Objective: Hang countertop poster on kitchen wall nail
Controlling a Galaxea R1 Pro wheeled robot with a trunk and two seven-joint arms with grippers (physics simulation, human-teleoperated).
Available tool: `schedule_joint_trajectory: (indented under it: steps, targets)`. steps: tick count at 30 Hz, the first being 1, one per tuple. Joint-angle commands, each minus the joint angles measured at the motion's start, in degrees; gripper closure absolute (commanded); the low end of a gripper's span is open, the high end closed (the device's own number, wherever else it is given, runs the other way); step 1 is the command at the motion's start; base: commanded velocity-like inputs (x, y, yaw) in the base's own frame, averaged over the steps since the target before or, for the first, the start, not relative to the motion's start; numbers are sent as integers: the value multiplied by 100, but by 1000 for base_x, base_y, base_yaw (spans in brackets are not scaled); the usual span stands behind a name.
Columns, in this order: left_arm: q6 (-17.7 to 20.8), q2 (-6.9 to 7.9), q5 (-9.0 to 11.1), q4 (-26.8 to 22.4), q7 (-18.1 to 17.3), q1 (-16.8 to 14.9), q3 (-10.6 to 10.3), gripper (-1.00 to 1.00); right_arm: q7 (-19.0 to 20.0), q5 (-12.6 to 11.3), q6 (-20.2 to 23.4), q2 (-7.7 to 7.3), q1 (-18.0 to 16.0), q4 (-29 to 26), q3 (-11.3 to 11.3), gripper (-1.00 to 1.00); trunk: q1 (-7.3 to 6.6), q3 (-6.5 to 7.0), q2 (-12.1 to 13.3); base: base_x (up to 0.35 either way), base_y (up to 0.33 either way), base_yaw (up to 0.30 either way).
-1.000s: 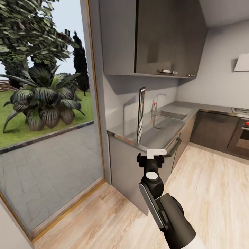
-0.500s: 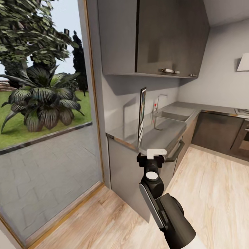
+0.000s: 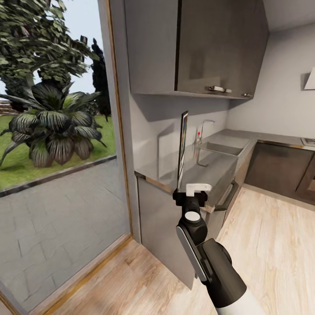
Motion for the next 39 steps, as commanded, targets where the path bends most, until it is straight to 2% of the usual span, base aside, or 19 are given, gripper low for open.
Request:
schedule_joint_trajectory:
  steps: [1, 39]
  targets:
    - [-9, 0, 1, -6, -3, 2, 5, -100, -64, -88, 13, 0, -15, -3, 11, -100, 2, -5, -3, 130, 120, 0]
    - [-9, 0, 1, -6, 5, 2, 13, -100, -68, -117, 6, 0, -23, -3, 11, -100, 2, -5, -3, 109, 18, 0]
